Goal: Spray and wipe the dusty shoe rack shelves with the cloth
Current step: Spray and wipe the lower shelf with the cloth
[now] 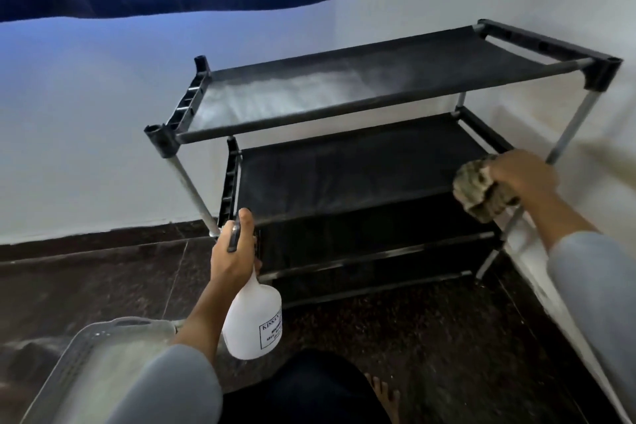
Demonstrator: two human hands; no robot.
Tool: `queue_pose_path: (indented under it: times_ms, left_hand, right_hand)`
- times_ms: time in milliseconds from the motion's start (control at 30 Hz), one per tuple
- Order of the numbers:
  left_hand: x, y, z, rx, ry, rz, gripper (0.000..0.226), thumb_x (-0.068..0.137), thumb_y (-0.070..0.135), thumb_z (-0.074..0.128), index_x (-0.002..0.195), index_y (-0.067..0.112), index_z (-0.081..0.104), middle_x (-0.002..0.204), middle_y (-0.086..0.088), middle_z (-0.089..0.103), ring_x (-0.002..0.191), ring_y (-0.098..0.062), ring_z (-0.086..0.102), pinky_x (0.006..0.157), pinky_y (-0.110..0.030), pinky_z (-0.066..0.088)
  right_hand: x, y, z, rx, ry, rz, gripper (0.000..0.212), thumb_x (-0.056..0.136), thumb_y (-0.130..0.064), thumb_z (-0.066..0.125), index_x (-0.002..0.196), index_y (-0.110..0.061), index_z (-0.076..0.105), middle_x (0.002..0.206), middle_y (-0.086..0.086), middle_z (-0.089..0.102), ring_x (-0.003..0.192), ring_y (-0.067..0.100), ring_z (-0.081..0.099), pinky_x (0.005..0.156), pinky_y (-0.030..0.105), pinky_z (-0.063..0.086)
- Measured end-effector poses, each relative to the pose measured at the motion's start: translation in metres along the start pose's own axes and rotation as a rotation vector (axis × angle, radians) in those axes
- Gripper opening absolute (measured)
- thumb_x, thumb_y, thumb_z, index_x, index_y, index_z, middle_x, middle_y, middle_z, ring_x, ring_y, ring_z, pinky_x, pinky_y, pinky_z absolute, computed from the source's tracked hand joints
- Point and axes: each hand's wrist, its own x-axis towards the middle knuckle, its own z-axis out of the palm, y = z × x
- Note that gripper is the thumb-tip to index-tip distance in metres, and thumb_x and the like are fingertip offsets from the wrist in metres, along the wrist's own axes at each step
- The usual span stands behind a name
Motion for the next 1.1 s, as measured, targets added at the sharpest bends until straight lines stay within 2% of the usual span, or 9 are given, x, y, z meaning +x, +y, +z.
queue_pose_path:
  times_ms: [167,367,500,600,700,833,933,1000,1100]
  left_hand:
    - [-0.004,-0.001,-0.013,-0.006,-0.011,0.040,0.047,0.101,0.045,0.037,0.078,0.005,0.044,0.060,-0.003,0.047,0.038,0.001,0.048,0.040,-0.009,0.038]
    - [-0.012,0.000,-0.012,-0.070,0.105,0.111,0.050,0.101,0.041,0.043,0.074,-0.001,0.044,0.057,-0.003,0.043,0.035,-0.003,0.042,0.039,-0.014,0.037]
    - [-0.012,0.001,-0.013,-0.110,0.149,0.151,0.057,0.100,0.044,0.042,0.081,-0.008,0.052,0.058,-0.005,0.048,0.041,-0.002,0.045,0.046,-0.016,0.040]
    - [-0.012,0.000,-0.019,-0.138,0.173,0.135,0.048,0.101,0.042,0.041,0.077,0.001,0.052,0.061,-0.001,0.051,0.044,0.000,0.048,0.048,-0.013,0.039]
    - [-0.009,-0.004,-0.030,-0.088,0.198,0.115,0.050,0.100,0.048,0.039,0.069,0.010,0.046,0.061,0.001,0.049,0.054,-0.009,0.047,0.059,-0.024,0.039]
    - [-0.014,-0.007,-0.040,-0.099,0.195,0.107,0.049,0.100,0.048,0.040,0.069,0.010,0.047,0.059,0.006,0.049,0.052,0.000,0.048,0.058,-0.017,0.038]
    - [-0.019,-0.008,-0.042,-0.087,0.183,0.115,0.048,0.100,0.046,0.040,0.070,0.009,0.045,0.061,0.004,0.045,0.050,0.000,0.048,0.049,-0.008,0.037]
    - [-0.019,-0.008,-0.043,-0.100,0.168,0.116,0.048,0.100,0.046,0.040,0.075,0.006,0.048,0.063,0.002,0.048,0.049,0.002,0.050,0.048,-0.008,0.038]
    - [-0.019,-0.003,-0.037,-0.160,0.098,0.092,0.045,0.098,0.048,0.041,0.096,0.006,0.056,0.070,-0.002,0.054,0.048,0.001,0.054,0.045,-0.010,0.040]
  right_hand:
    - [-0.025,-0.009,0.014,0.108,0.104,0.060,0.048,0.093,-0.038,0.043,0.115,0.001,0.059,0.116,0.022,0.061,0.107,0.042,0.057,0.085,0.042,0.046]
    - [-0.095,-0.087,0.062,0.080,-0.051,-0.091,0.049,0.091,-0.044,0.044,0.115,-0.005,0.061,0.116,0.016,0.062,0.107,0.033,0.059,0.075,0.032,0.040]
    - [-0.178,-0.158,0.109,0.096,-0.084,-0.327,0.040,0.092,-0.041,0.048,0.111,-0.010,0.066,0.114,0.011,0.064,0.105,0.028,0.062,0.073,0.029,0.040]
    - [-0.227,-0.198,0.137,0.089,-0.121,-0.515,0.038,0.094,-0.044,0.049,0.111,-0.014,0.066,0.112,0.008,0.060,0.096,0.024,0.062,0.067,0.028,0.035]
    - [-0.257,-0.219,0.158,0.046,-0.100,-0.711,0.033,0.094,-0.042,0.052,0.108,-0.016,0.066,0.113,0.008,0.055,0.094,0.025,0.061,0.065,0.031,0.037]
    - [-0.247,-0.198,0.162,0.035,-0.024,-0.988,0.029,0.093,-0.043,0.052,0.102,-0.016,0.061,0.108,0.007,0.052,0.090,0.028,0.060,0.063,0.034,0.038]
    - [-0.231,-0.158,0.159,-0.148,0.108,-1.165,0.026,0.085,-0.039,0.064,0.104,-0.022,0.061,0.104,-0.001,0.055,0.081,0.020,0.061,0.050,0.027,0.036]
    - [-0.216,-0.127,0.156,-0.157,0.158,-1.179,0.035,0.075,-0.034,0.074,0.108,-0.028,0.063,0.103,-0.004,0.058,0.078,0.018,0.062,0.043,0.024,0.039]
    - [-0.176,-0.081,0.137,-0.030,0.212,-0.999,0.036,0.082,-0.036,0.066,0.118,-0.032,0.061,0.105,-0.002,0.054,0.082,0.022,0.062,0.049,0.032,0.050]
